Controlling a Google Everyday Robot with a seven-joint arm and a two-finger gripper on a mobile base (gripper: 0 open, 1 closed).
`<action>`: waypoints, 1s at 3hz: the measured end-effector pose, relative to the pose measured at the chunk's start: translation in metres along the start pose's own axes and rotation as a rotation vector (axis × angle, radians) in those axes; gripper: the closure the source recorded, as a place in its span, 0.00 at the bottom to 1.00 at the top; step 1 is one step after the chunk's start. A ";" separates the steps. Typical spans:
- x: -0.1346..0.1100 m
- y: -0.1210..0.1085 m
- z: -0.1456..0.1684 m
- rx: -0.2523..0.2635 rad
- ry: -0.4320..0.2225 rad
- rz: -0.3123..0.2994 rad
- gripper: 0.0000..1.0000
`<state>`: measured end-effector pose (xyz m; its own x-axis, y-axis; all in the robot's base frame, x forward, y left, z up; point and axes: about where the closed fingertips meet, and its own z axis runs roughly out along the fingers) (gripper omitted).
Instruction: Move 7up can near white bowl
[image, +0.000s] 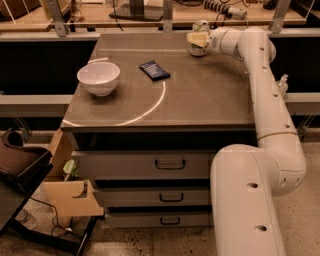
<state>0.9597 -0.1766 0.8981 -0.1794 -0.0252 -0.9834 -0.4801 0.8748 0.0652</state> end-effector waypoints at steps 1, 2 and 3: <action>0.000 0.002 0.001 -0.001 0.004 -0.007 0.65; 0.002 0.004 0.004 -0.005 0.006 -0.005 0.88; 0.004 0.006 0.007 -0.008 0.009 -0.005 1.00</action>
Offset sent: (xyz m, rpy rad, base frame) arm 0.0004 0.0017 -0.0005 -0.0060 0.0003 0.0017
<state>0.9618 -0.1680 0.8934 -0.1845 -0.0336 -0.9823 -0.4880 0.8707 0.0619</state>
